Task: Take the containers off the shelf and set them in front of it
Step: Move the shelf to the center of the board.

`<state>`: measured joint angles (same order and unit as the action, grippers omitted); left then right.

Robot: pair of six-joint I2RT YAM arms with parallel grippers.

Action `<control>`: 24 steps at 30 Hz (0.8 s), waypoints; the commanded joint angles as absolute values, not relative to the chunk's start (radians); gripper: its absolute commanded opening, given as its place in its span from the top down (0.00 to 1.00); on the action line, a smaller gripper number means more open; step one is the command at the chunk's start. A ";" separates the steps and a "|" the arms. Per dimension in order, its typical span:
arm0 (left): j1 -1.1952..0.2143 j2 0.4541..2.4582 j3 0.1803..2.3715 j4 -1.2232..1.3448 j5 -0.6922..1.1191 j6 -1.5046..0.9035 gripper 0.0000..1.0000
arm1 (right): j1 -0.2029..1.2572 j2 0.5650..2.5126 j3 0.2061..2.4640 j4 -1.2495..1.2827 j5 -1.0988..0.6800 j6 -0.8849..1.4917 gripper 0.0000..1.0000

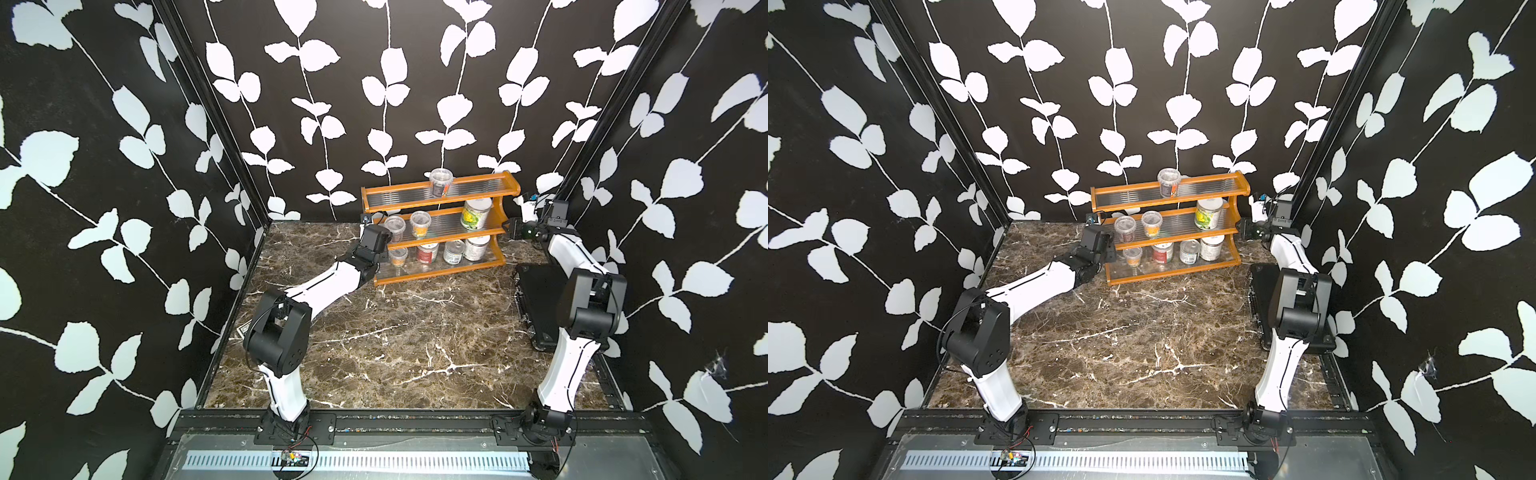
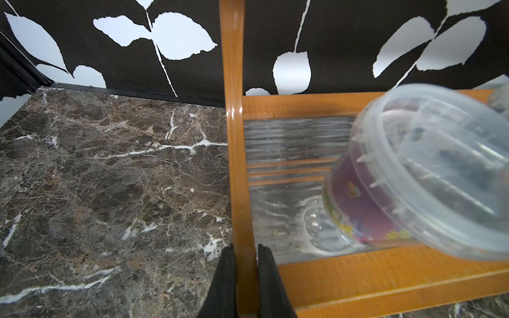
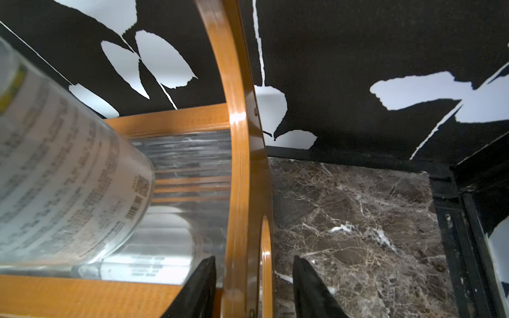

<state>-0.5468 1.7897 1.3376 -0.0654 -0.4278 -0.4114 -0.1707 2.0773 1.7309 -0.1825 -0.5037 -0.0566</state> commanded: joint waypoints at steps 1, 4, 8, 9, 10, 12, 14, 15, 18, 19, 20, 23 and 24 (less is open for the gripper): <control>-0.536 1.744 1.313 -0.149 -0.385 -0.371 1.00 | -0.159 2.098 1.762 -0.139 -0.535 -0.066 0.61; -0.528 1.741 1.312 -0.148 -0.370 -0.370 1.00 | -0.147 2.091 1.748 -0.128 -0.540 -0.076 0.70; -0.522 1.734 1.310 -0.146 -0.362 -0.360 1.00 | -0.133 2.057 1.692 -0.087 -0.533 -0.077 0.80; -0.521 1.732 1.311 -0.146 -0.361 -0.355 1.00 | -0.129 2.044 1.673 -0.076 -0.528 -0.077 0.82; -0.517 1.728 1.309 -0.146 -0.355 -0.350 1.00 | -0.126 2.030 1.656 -0.067 -0.528 -0.077 0.83; -0.509 1.721 1.301 -0.143 -0.336 -0.340 1.00 | -0.118 1.999 1.615 -0.048 -0.520 -0.078 0.86; -0.500 1.709 1.292 -0.140 -0.319 -0.324 1.00 | -0.115 1.968 1.576 -0.031 -0.519 -0.072 0.89; -0.494 1.701 1.287 -0.140 -0.310 -0.310 1.00 | -0.114 1.953 1.557 -0.021 -0.521 -0.068 0.90; -0.476 1.675 1.271 -0.143 -0.272 -0.269 1.00 | -0.099 1.893 1.488 -0.003 -0.518 -0.061 0.91; -0.467 1.662 1.262 -0.141 -0.256 -0.255 1.00 | -0.091 1.872 1.464 0.000 -0.510 -0.059 0.92; -0.461 1.653 1.254 -0.136 -0.243 -0.244 1.00 | -0.084 1.851 1.444 0.001 -0.504 -0.058 0.92; -0.437 1.620 1.226 -0.131 -0.183 -0.202 1.00 | -0.065 1.787 1.359 0.017 -0.474 -0.048 0.92; -0.430 1.612 1.216 -0.129 -0.167 -0.188 1.00 | -0.062 1.763 1.328 0.030 -0.464 -0.036 0.92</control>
<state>-0.4534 1.6875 1.2480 -0.0883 -0.2806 -0.3092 -0.0933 1.8580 1.4040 -0.0257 -0.4042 -0.0357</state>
